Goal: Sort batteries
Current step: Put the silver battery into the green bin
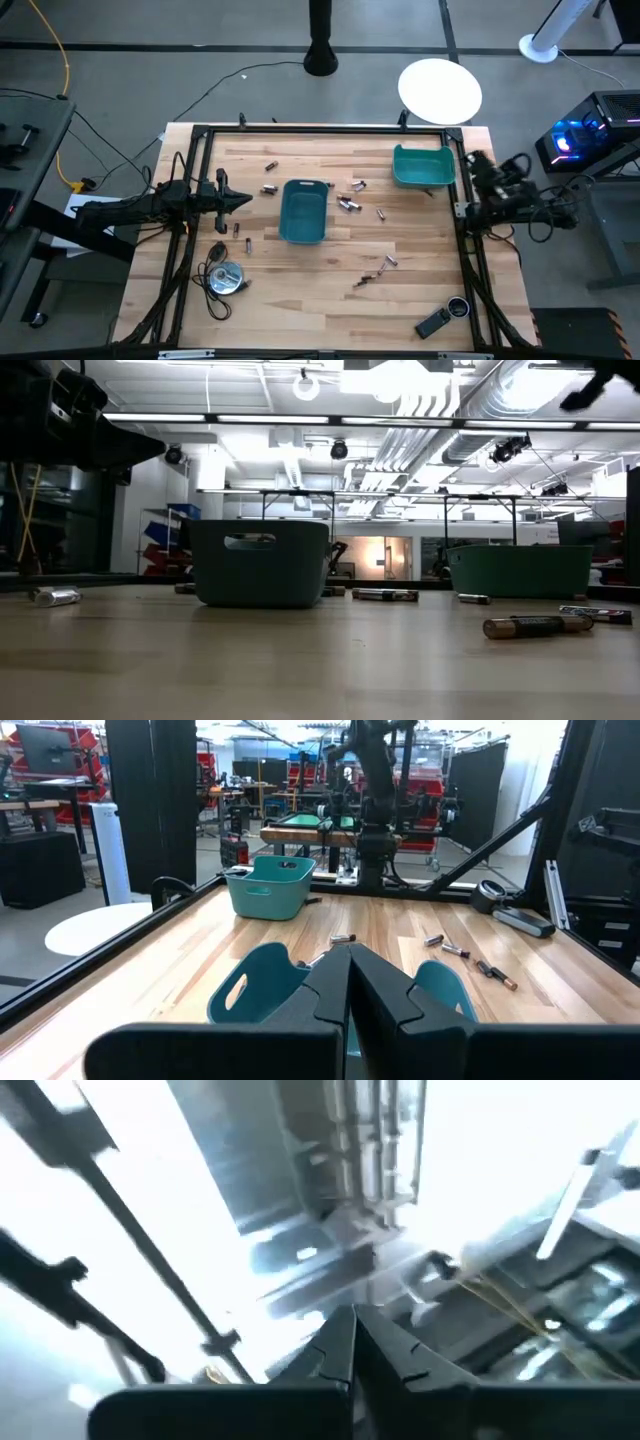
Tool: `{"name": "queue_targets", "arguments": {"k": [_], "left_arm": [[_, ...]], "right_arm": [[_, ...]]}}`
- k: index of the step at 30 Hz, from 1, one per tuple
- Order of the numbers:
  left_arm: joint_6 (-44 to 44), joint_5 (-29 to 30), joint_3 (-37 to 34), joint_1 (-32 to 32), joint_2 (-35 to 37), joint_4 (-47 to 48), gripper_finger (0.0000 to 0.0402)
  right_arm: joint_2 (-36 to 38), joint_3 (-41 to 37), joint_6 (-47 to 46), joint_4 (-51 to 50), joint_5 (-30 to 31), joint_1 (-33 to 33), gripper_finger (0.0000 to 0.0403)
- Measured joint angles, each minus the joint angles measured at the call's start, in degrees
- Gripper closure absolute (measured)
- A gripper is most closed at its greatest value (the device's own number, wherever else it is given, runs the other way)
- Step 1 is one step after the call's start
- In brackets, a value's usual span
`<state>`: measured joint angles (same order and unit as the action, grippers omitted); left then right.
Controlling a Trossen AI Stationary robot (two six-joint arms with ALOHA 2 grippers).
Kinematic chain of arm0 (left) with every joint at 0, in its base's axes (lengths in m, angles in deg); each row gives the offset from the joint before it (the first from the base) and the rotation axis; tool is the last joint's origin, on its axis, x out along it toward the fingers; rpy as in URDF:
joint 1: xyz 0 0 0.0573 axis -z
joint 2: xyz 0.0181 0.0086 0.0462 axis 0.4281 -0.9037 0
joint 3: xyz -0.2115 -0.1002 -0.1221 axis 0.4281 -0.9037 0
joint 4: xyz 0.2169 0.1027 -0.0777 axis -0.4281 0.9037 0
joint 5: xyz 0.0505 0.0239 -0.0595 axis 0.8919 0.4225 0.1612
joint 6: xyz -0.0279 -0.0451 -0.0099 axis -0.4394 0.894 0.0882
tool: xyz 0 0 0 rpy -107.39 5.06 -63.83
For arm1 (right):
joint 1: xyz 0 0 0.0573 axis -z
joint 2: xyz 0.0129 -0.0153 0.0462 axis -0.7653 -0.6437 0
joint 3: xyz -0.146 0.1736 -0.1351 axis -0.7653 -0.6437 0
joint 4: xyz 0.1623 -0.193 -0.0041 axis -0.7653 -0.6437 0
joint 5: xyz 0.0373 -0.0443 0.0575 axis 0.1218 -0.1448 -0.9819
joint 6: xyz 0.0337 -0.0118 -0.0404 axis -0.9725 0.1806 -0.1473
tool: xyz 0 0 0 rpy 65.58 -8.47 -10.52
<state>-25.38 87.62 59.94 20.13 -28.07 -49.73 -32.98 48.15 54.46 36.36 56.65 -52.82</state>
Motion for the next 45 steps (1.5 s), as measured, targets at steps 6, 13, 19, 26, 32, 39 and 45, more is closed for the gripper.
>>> {"name": "queue_targets", "arguments": {"k": [6, 13, 19, 26, 32, 39, 45], "left_arm": [[0.02, 0.00, 0.00, 0.00, -0.02, 0.00, 0.0401], [0.01, 0.00, -0.01, 0.00, -0.01, 0.00, 0.0401], [0.01, -0.01, -0.01, 0.00, -0.02, 0.00, 0.0401], [0.00, 0.00, -0.02, 0.00, -0.08, 0.00, 0.0401], [0.01, 0.00, -0.02, 0.00, -0.17, 0.00, 0.0401], [0.00, 0.00, -0.02, 0.00, -0.17, 0.00, 0.0401], [0.00, 0.00, -0.02, 0.00, -0.22, 0.00, 0.0401]], "right_arm": [[-20.58, 17.51, -15.90, -31.37, -11.93, -2.53, 0.0402], [-58.08, 38.95, -35.21, -74.97, -33.38, -9.60, 0.0402], [-80.31, 51.27, -41.06, -100.07, -48.00, -14.19, 0.0402], [-90.85, 61.87, -44.07, -115.17, -35.47, -20.01, 0.0402], [-90.30, 59.79, -50.28, -116.64, -29.51, -20.14, 0.0397], [-84.09, 50.11, -51.18, -107.34, -25.40, -17.43, 0.0321], [-84.55, 45.01, -47.90, -101.86, -25.94, -15.86, 0.0246]]}}
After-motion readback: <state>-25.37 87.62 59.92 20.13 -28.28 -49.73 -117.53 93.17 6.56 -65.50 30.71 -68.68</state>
